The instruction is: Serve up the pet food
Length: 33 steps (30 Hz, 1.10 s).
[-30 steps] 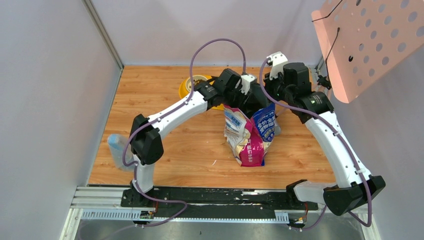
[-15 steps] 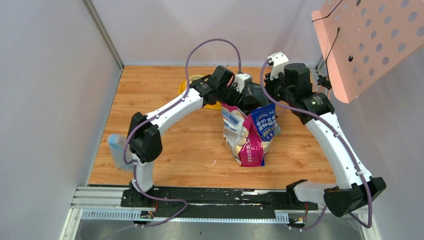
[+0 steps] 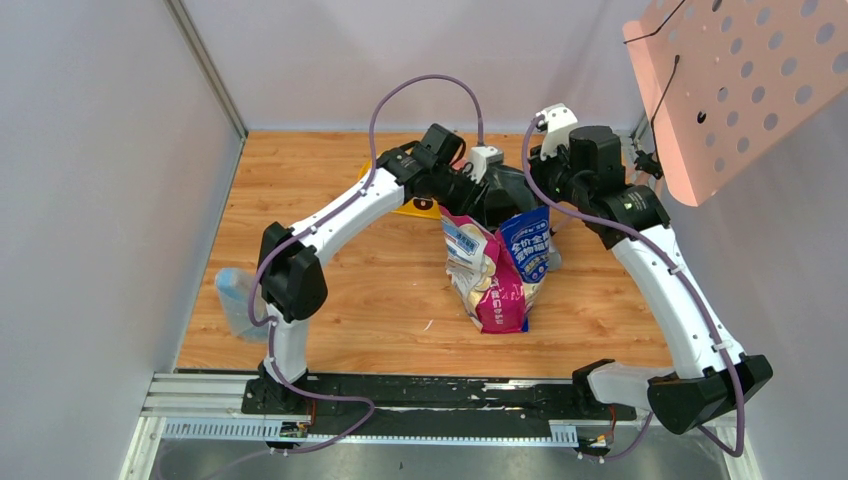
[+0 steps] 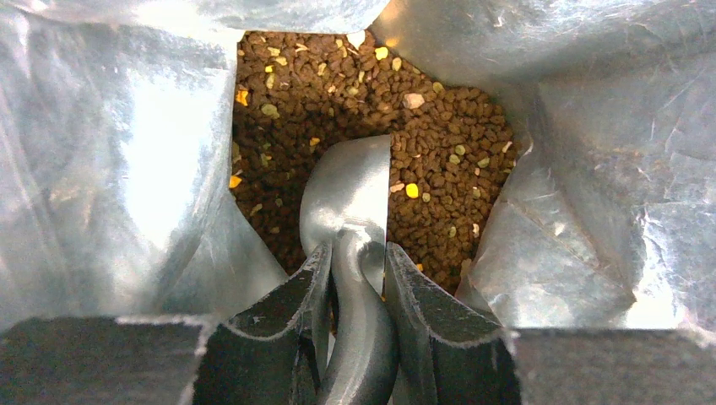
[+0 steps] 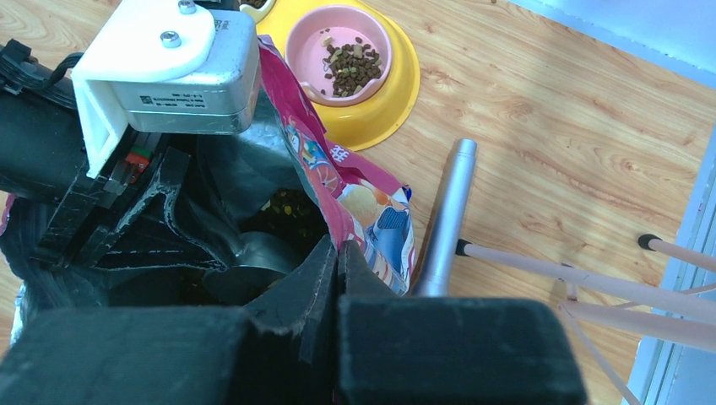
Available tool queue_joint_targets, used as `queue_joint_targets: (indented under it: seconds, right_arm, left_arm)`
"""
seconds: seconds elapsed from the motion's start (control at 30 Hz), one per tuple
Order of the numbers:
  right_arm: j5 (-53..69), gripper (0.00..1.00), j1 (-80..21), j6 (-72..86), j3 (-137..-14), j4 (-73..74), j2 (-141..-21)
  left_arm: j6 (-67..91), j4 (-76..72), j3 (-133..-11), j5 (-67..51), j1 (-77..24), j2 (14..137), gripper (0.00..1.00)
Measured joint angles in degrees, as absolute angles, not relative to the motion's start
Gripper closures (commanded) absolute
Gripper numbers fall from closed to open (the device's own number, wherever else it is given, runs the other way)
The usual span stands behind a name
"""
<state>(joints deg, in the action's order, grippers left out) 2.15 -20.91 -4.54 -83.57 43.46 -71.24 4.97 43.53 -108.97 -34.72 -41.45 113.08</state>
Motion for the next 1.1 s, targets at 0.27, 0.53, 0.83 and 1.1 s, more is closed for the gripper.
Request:
queue_joint_targets:
  seconds: [0.27, 0.53, 0.83, 1.1]
  right_arm:
    - [2.4, 1.00, -20.9, -4.6, -83.7, 43.9, -71.3]
    - [2.4, 1.00, -20.9, -4.6, -84.1, 44.1, -71.6]
    - [2.2, 1.00, -20.9, -4.6, -84.4, 44.5, -72.0]
    - [2.0, 1.00, -20.9, -4.6, -84.4, 44.5, -72.0]
  left_arm:
    - [5.1, 46.1, -112.6, -36.2, -41.2, 113.1, 1.00]
    - [6.3, 46.5, -115.6, -40.6, -39.7, 113.1, 1.00]
    - [14.9, 42.2, -115.4, -49.1, -33.7, 113.1, 1.00]
    - [20.0, 38.3, -111.4, -48.3, -31.2, 110.4, 1.00]
